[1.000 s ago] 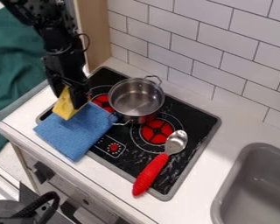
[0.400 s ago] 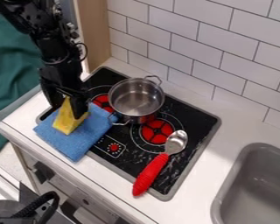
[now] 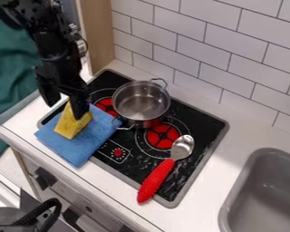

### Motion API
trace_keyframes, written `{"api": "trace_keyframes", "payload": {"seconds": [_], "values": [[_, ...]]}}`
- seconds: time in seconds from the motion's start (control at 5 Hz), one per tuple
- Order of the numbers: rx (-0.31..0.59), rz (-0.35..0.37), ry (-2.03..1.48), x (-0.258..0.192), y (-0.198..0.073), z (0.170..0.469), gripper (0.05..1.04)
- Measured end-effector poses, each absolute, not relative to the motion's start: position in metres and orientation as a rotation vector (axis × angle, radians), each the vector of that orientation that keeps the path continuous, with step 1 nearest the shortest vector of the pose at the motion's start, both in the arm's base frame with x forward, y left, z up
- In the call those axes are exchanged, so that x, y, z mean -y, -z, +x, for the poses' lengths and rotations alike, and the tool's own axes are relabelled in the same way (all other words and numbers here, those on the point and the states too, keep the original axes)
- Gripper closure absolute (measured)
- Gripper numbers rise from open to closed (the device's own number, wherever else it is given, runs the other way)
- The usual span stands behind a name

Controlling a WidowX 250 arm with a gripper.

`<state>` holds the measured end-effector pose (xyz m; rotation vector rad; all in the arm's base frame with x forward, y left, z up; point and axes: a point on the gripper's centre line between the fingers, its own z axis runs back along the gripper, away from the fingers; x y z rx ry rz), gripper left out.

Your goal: Put the yellow object on top of the blue cloth

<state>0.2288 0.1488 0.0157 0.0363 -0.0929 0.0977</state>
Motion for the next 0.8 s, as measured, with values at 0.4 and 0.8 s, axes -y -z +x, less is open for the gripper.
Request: {"api": "trace_keyframes", "payload": {"seconds": [0.4,0.8], "values": [[0.155,0.007,-0.090,-0.121,-0.057,0.223,0.082],[0.111,0.007,-0.084,-0.102,-0.058,0.225,0.082]]}}
